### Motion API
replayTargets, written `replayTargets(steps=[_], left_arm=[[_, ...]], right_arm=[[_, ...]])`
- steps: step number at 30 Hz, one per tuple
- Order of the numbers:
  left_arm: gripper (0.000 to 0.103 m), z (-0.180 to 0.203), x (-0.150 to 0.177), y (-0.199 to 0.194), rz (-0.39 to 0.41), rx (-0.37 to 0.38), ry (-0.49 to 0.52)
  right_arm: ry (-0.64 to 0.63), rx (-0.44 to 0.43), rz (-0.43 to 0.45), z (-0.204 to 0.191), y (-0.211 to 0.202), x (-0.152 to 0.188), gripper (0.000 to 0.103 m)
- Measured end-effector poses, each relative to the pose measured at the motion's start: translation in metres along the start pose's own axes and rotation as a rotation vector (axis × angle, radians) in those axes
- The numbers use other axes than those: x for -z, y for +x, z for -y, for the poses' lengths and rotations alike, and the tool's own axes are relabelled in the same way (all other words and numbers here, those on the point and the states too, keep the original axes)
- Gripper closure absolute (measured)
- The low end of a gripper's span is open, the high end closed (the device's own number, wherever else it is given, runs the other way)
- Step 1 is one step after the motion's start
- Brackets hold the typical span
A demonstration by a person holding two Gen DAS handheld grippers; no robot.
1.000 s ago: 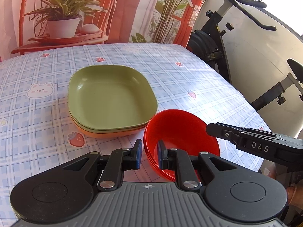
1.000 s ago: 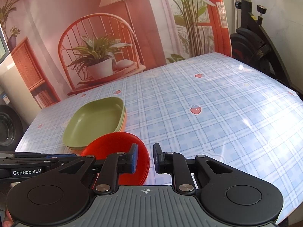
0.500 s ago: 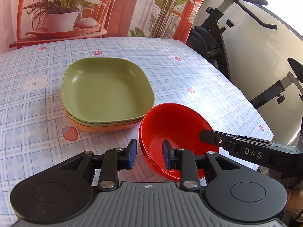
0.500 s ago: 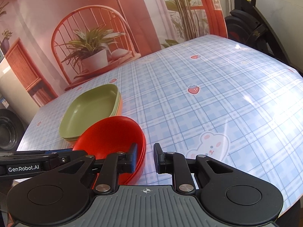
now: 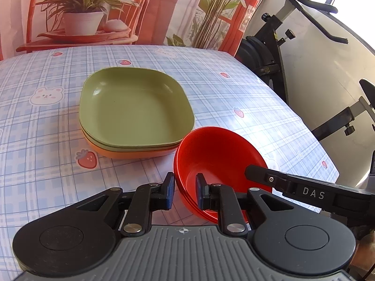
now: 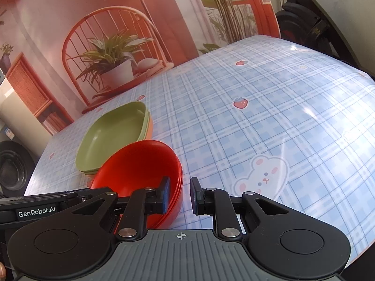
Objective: Organize plates and bowls
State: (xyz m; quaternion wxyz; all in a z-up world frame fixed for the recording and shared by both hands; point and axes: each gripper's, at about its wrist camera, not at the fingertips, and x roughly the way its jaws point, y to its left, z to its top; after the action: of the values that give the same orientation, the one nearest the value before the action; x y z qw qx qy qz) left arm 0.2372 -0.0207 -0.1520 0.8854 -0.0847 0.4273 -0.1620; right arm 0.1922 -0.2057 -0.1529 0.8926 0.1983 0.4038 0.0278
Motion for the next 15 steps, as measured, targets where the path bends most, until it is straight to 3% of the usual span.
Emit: replayTargets(steps=[3,15], left_arm=[[0.086,-0.0008,0.0019,-0.0019,0.005,-0.002,-0.004],[0.086,0.0004,0.0022,-0.0052,0.008,0.013,0.001]], right_arm=[[-0.003,-0.007,0.0,-0.0017,-0.0007,0.0006,0.092],[0.005,0.006,0.006,-0.0011,-0.0037,0.0009,0.094]])
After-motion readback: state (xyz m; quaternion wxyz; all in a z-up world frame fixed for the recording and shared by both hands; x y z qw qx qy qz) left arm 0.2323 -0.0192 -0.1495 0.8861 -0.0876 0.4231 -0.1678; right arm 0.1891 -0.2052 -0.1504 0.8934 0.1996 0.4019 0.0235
